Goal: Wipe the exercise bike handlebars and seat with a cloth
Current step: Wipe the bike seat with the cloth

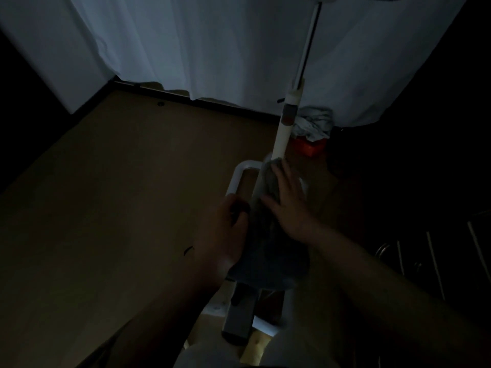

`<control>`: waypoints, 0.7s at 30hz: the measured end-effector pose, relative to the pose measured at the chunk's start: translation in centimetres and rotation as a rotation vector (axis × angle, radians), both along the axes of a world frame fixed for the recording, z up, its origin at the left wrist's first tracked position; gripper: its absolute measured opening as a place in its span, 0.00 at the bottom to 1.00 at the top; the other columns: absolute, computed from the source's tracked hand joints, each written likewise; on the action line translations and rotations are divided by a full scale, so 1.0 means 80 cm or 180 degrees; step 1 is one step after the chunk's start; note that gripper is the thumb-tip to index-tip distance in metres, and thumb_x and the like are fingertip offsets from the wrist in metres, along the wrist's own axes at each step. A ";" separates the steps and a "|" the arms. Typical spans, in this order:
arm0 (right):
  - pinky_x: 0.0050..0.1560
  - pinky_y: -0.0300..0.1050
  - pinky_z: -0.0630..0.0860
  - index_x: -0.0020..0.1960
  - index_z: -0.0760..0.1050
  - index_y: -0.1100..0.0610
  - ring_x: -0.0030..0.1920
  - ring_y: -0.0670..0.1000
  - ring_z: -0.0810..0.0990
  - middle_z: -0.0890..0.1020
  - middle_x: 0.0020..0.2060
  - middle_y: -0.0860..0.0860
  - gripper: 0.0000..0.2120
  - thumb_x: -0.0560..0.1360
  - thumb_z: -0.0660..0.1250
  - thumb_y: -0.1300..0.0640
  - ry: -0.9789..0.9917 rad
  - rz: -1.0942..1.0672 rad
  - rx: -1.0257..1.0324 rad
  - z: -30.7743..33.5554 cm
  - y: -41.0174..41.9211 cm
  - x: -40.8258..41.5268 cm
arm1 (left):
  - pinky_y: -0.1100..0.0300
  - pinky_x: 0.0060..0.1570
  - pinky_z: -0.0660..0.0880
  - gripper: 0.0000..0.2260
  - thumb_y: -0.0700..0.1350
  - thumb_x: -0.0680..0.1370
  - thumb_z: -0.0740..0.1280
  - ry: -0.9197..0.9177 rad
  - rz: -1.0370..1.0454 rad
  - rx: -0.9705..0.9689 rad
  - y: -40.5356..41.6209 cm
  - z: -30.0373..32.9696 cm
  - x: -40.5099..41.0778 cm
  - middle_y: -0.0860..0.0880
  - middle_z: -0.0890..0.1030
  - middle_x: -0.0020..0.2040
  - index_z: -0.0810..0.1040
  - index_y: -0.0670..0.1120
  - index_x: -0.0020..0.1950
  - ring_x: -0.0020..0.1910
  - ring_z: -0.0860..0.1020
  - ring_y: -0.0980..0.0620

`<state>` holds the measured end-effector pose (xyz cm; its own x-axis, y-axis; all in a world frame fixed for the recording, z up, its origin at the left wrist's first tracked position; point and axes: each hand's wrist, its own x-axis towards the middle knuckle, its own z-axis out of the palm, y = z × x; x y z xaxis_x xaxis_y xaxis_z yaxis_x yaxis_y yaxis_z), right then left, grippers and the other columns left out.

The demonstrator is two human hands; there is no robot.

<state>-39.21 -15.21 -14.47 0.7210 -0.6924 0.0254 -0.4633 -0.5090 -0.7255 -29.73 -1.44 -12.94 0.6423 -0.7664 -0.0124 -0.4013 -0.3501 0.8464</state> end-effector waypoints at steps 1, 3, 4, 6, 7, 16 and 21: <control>0.76 0.47 0.44 0.77 0.51 0.54 0.76 0.50 0.46 0.48 0.77 0.50 0.30 0.79 0.61 0.53 -0.0035 -0.0187 0.0144 0.002 -0.011 0.014 | 0.60 0.33 0.69 0.05 0.45 0.75 0.63 0.0007 0.0015 0.0056 0.000 0.000 0.000 0.54 0.77 0.33 0.76 0.56 0.44 0.34 0.78 0.51; 0.75 0.54 0.53 0.76 0.54 0.55 0.76 0.52 0.52 0.54 0.76 0.52 0.28 0.79 0.61 0.53 -0.0260 -0.0589 0.0434 0.008 -0.017 0.032 | 0.56 0.34 0.72 0.05 0.46 0.75 0.62 0.0051 0.0033 0.0106 0.001 -0.001 -0.002 0.53 0.79 0.35 0.75 0.57 0.45 0.36 0.78 0.51; 0.75 0.54 0.53 0.76 0.54 0.55 0.75 0.52 0.52 0.54 0.76 0.52 0.29 0.79 0.61 0.52 -0.0270 -0.0679 0.0416 0.009 -0.010 0.032 | 0.55 0.36 0.73 0.06 0.46 0.75 0.62 0.0069 0.0008 0.0091 0.003 0.000 -0.003 0.53 0.79 0.37 0.75 0.57 0.45 0.37 0.78 0.52; 0.76 0.46 0.47 0.77 0.49 0.54 0.76 0.49 0.48 0.48 0.77 0.49 0.32 0.79 0.61 0.53 -0.0160 -0.0547 0.0204 0.006 0.010 0.015 | 0.54 0.37 0.74 0.06 0.46 0.76 0.62 0.0074 -0.0063 0.0063 0.004 0.001 -0.002 0.54 0.80 0.39 0.75 0.57 0.46 0.38 0.79 0.53; 0.74 0.41 0.45 0.77 0.47 0.53 0.75 0.47 0.46 0.45 0.77 0.47 0.32 0.79 0.61 0.54 -0.0134 -0.0411 0.0177 0.006 0.016 0.003 | 0.55 0.36 0.73 0.06 0.46 0.76 0.62 0.0101 -0.0078 0.0047 0.004 0.002 -0.001 0.54 0.80 0.38 0.75 0.57 0.46 0.38 0.79 0.53; 0.54 0.48 0.72 0.51 0.79 0.55 0.53 0.53 0.75 0.78 0.51 0.52 0.13 0.78 0.62 0.48 0.0884 0.0614 -0.0972 0.034 -0.068 0.055 | 0.58 0.35 0.70 0.06 0.46 0.76 0.61 0.0068 0.0161 0.0037 0.000 -0.002 -0.004 0.54 0.77 0.34 0.74 0.57 0.43 0.35 0.76 0.55; 0.56 0.44 0.66 0.42 0.79 0.50 0.42 0.42 0.71 0.82 0.41 0.46 0.11 0.78 0.62 0.46 0.0693 0.1872 -0.1496 0.046 -0.038 0.043 | 0.55 0.43 0.74 0.05 0.45 0.76 0.63 0.0171 0.0698 -0.0037 0.005 -0.009 -0.001 0.54 0.80 0.40 0.77 0.56 0.45 0.41 0.79 0.54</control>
